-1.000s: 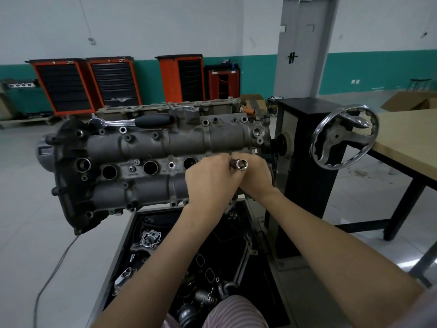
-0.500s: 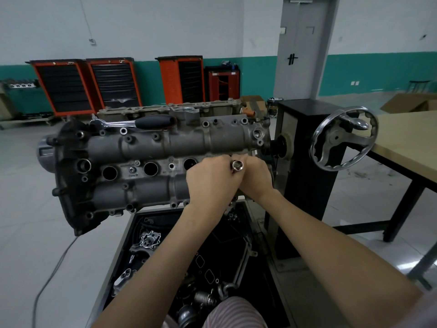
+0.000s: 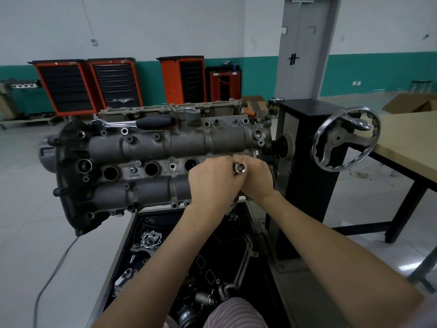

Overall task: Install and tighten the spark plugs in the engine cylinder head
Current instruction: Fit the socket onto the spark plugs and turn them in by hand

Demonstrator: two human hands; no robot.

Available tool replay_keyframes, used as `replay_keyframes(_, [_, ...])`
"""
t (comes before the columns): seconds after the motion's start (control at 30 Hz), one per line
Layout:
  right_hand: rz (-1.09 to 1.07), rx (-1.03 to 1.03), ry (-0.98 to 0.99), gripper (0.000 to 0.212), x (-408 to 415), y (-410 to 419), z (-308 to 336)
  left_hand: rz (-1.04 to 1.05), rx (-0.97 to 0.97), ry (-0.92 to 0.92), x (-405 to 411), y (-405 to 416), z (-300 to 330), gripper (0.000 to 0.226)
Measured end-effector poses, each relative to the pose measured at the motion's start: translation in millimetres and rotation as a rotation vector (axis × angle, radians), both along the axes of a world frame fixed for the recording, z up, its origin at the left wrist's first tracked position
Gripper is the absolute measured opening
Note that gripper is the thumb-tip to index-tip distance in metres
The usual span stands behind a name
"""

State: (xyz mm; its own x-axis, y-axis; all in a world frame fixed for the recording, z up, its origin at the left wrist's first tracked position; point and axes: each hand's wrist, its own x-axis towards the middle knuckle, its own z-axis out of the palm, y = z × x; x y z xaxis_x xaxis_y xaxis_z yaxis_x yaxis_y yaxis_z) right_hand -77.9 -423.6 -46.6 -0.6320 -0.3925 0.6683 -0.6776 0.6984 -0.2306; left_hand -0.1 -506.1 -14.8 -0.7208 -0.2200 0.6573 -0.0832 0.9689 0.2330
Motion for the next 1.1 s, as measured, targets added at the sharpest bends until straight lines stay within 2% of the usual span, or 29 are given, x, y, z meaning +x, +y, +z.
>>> replay_keyframes(0.1, [0.012,0.004,-0.004,0.012,1.4,-0.5,1.4,-0.042,0.014,0.015,1.5,-1.1,0.6,0.041])
replay_keyframes(0.2, [0.011,0.012,-0.025,0.015,-1.3,-0.4,2.0,-0.159,0.056,-0.019,2.5,-0.5,1.6,0.023])
replay_keyframes(0.27, [0.013,0.034,-0.013,0.015,-2.6,0.1,0.7,-0.190,0.077,-0.031,2.2,-0.4,1.1,0.021])
replay_keyframes(0.4, [0.015,0.028,0.015,0.014,-2.8,0.1,-2.5,-0.117,0.093,-0.028,-0.5,-0.8,0.7,0.033])
replay_keyframes(0.5, [0.001,0.034,0.017,0.014,-1.5,0.6,-0.3,-0.024,0.030,0.008,0.5,0.5,0.1,0.048])
replay_keyframes(0.6, [0.032,-0.010,-0.009,0.008,2.5,0.4,2.9,-0.050,-0.015,0.038,3.1,1.1,2.3,0.052])
replay_keyframes(0.73, [0.051,-0.066,-0.077,0.015,2.3,-0.9,3.6,-0.147,0.041,-0.037,2.2,-0.9,6.0,0.035])
replay_keyframes(0.83, [0.026,-0.003,-0.053,0.016,-0.7,0.2,1.3,-0.175,0.065,-0.077,1.9,-0.9,7.5,0.020])
replay_keyframes(1.0, [0.029,-0.053,0.002,0.011,-0.2,-1.5,-2.3,-0.076,0.035,-0.039,-0.2,-3.9,2.9,0.042])
replay_keyframes(1.1, [0.056,-0.120,-0.010,0.010,1.9,0.1,-0.9,-0.013,-0.002,-0.013,-1.7,-3.4,-0.2,0.047])
